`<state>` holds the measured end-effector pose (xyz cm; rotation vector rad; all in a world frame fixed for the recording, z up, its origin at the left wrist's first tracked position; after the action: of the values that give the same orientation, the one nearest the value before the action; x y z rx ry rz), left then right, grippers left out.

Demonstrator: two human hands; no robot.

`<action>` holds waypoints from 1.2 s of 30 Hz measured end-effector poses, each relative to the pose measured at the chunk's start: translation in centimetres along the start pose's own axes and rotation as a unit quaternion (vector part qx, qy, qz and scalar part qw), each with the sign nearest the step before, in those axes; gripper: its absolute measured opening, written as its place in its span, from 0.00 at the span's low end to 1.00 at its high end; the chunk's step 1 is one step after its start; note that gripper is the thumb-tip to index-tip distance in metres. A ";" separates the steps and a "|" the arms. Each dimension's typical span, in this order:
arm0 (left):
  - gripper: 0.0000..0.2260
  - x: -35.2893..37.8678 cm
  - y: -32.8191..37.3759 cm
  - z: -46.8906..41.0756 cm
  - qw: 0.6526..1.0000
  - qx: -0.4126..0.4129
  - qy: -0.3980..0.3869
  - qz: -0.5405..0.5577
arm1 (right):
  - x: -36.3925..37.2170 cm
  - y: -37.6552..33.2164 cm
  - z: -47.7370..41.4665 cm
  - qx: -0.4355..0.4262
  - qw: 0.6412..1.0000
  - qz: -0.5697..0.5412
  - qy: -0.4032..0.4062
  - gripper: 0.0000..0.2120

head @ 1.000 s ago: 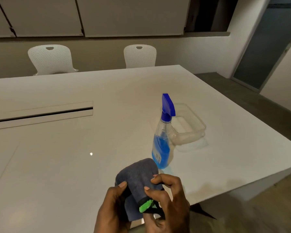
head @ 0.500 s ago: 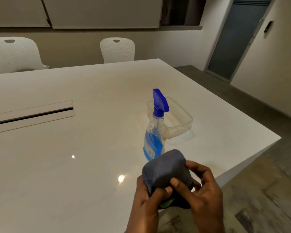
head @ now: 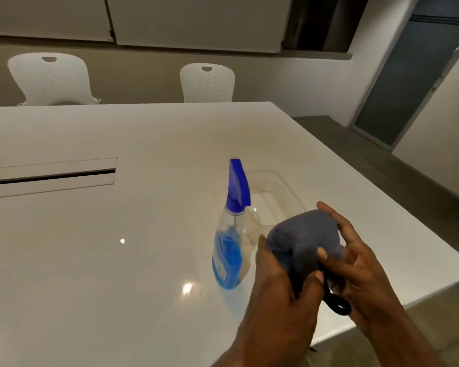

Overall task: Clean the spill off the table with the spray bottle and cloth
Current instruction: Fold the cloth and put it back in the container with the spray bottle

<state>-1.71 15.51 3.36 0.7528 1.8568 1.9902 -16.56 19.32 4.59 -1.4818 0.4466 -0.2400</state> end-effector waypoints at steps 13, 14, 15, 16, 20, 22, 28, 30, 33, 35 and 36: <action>0.44 5.1 -2.8 -8.8 0.929 0.059 0.197 -0.309 | -3.2 -3.6 -21.9 -0.111 0.940 0.179 -0.269 0.34; 0.45 5.1 -3.7 -9.1 0.909 0.058 0.211 -0.355 | -2.6 -3.6 -23.0 -0.117 0.927 0.199 -0.295 0.33; 0.46 5.1 -4.4 -9.2 0.890 0.047 0.226 -0.394 | -2.0 -3.4 -23.9 -0.120 0.915 0.218 -0.319 0.33; 0.48 5.0 -5.3 -9.4 0.877 0.028 0.231 -0.420 | -1.3 -3.0 -24.8 -0.119 0.903 0.235 -0.340 0.33; 0.60 3.9 -8.2 -10.3 0.834 -0.023 0.231 -0.501 | 1.4 0.2 -26.7 -0.089 0.859 0.295 -0.409 0.28; 0.59 3.3 -9.8 -10.3 0.827 -0.051 0.234 -0.508 | 2.5 1.9 -27.0 -0.082 0.841 0.312 -0.434 0.25; 0.61 3.3 -7.4 -11.2 0.874 -0.050 0.214 -0.434 | 4.0 4.1 -25.8 -0.122 0.756 0.436 -0.472 0.18; 0.63 4.1 -7.2 -10.8 0.856 -0.027 0.197 -0.477 | 4.4 3.7 -25.4 -0.154 0.722 0.491 -0.463 0.17; 0.57 5.1 -8.7 -11.0 0.792 -0.003 0.151 -0.592 | 4.8 3.6 -24.8 -0.194 0.663 0.573 -0.442 0.16; 0.54 4.9 -8.9 -11.2 0.772 0.009 0.124 -0.623 | 4.8 4.0 -24.1 -0.207 0.629 0.620 -0.421 0.17; 0.52 4.9 -8.6 -11.4 0.766 0.005 0.110 -0.633 | 4.7 4.1 -23.8 -0.221 0.625 0.630 -0.403 0.18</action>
<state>-13.22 9.82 -4.59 -0.6937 1.6638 1.1148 -23.03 -3.77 -0.82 -1.2169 0.7047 1.7168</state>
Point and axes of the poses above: each hand's wrist, its own z-axis away from the middle knuckle, its own x-axis out of the palm, y = z × x, the point moved 6 cm from there along -z, towards the middle knuckle, and after that the axes turned 15 degrees about z, right-handed, at the moved point
